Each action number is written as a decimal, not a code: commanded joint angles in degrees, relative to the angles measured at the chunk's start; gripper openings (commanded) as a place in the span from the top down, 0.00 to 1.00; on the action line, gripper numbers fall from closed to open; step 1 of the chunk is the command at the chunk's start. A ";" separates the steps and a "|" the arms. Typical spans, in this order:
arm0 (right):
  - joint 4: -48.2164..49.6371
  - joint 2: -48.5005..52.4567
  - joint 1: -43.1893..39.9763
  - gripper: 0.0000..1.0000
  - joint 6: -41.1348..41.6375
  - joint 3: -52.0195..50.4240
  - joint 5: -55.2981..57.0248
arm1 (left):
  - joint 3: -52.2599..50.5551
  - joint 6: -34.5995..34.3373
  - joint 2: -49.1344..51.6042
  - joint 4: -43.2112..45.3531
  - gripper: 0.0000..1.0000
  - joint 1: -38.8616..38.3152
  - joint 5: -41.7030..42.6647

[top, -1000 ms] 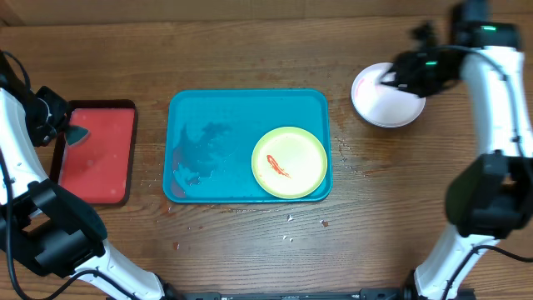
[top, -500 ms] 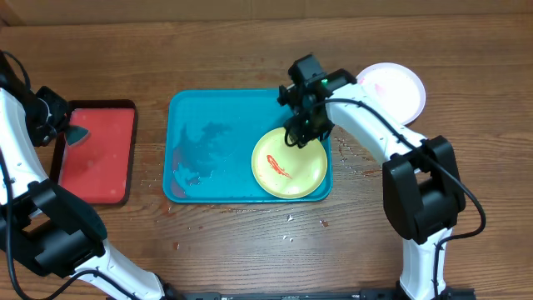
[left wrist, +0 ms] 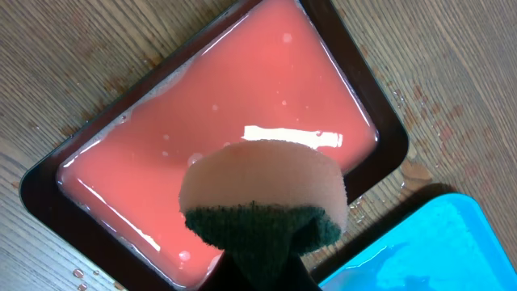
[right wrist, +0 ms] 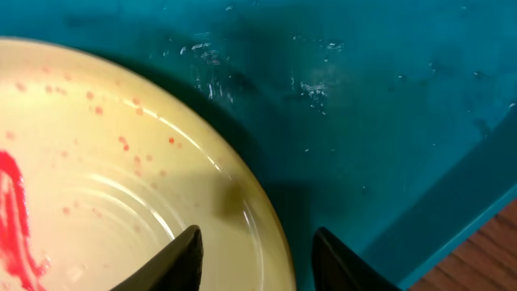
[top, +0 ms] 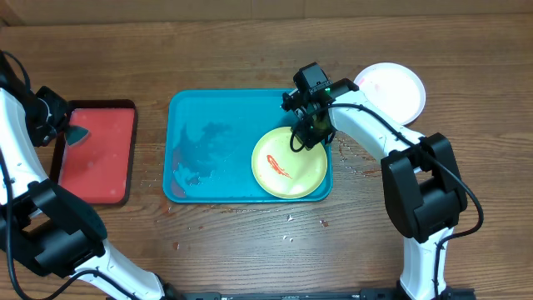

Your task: Clean dirty plates on tray and stack at the side

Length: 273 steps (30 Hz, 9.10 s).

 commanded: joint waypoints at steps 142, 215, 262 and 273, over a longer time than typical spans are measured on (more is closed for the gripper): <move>9.73 2.78 2.19 0.96 28.83 -0.09 -8.48 | -14.82 -3.41 4.96 17.88 0.65 -43.93 7.43; 8.41 2.78 2.19 0.96 28.83 -0.09 -8.48 | -8.63 -8.31 3.63 6.05 0.96 -45.70 -16.70; 1.97 -9.49 20.63 0.96 2.25 14.43 57.11 | -5.11 -5.73 -0.70 3.85 0.03 -4.48 -0.42; 16.70 -9.49 30.12 0.96 -19.76 14.43 73.00 | -5.11 -5.73 -0.70 3.87 0.00 -4.48 -0.44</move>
